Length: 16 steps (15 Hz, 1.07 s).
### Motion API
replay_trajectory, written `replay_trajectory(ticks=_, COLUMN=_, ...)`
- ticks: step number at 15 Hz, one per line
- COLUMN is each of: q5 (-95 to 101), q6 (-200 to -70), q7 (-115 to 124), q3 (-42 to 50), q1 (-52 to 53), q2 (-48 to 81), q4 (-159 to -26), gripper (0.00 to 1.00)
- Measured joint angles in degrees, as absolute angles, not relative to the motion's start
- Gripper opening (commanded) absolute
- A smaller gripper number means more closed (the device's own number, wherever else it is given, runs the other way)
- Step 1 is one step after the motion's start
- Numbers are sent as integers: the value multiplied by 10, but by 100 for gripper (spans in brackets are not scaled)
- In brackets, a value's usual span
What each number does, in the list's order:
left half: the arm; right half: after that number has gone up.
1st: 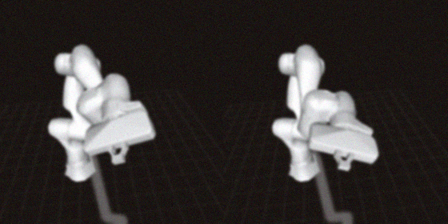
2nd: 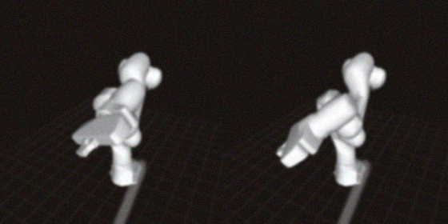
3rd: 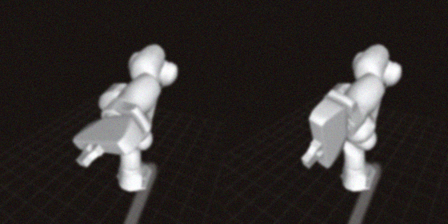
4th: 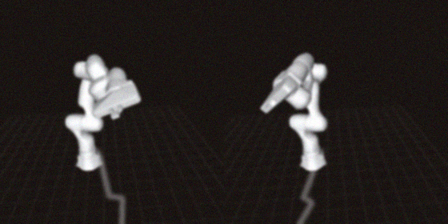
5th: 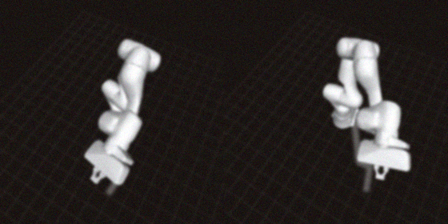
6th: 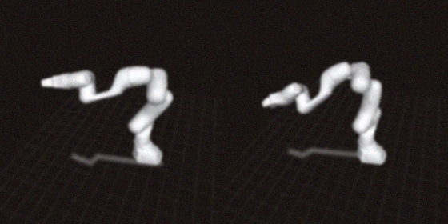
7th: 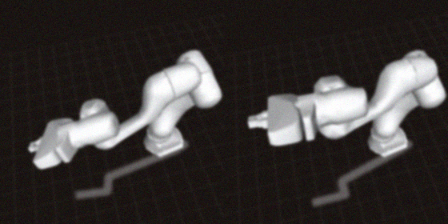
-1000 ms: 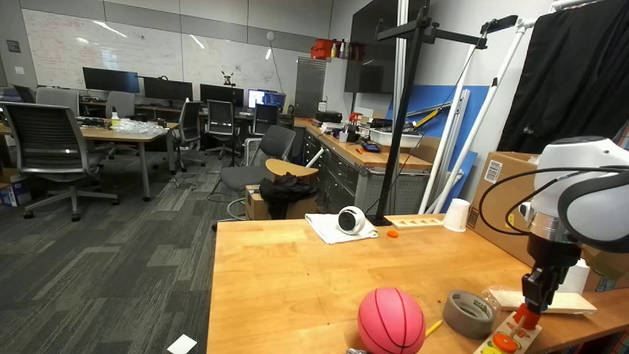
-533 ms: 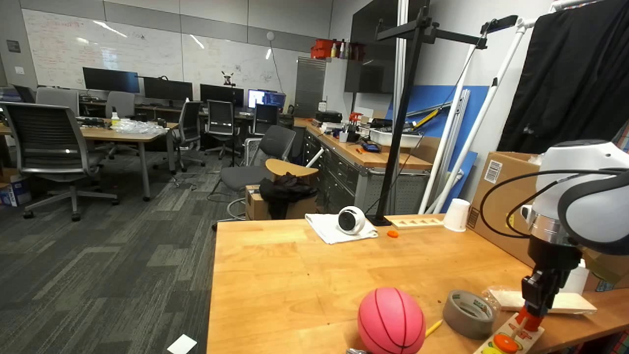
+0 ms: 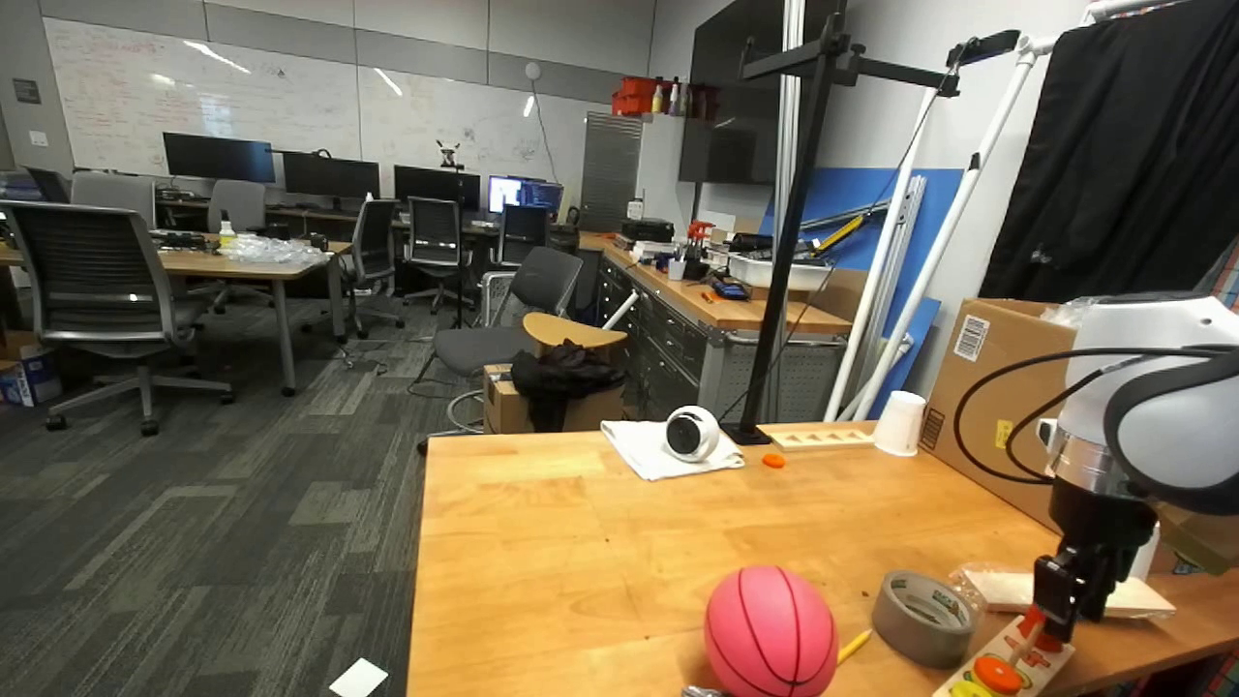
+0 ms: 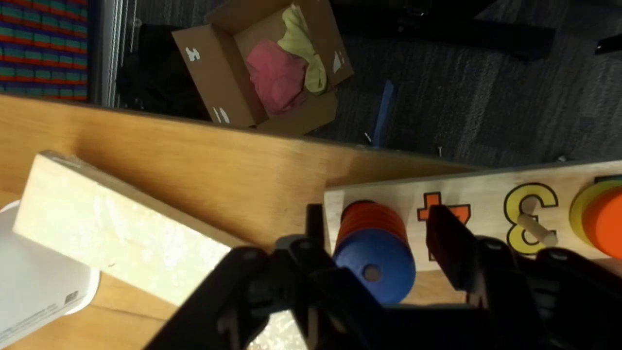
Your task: Stick the discs on the table to the rod on the far right of the wooden rack
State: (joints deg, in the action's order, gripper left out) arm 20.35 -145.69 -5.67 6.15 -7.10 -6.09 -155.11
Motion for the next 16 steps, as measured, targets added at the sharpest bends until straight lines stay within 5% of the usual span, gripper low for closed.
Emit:
replay_trajectory(ticks=2, q5=194, q6=-1462, q7=-58, q3=65, q1=-71, q2=-46, q4=-1555, gripper=100)
replay_trajectory(ticks=16, q5=227, q6=-1505, q7=-63, q3=25, q1=-48, q2=-78, q4=-1509, gripper=100)
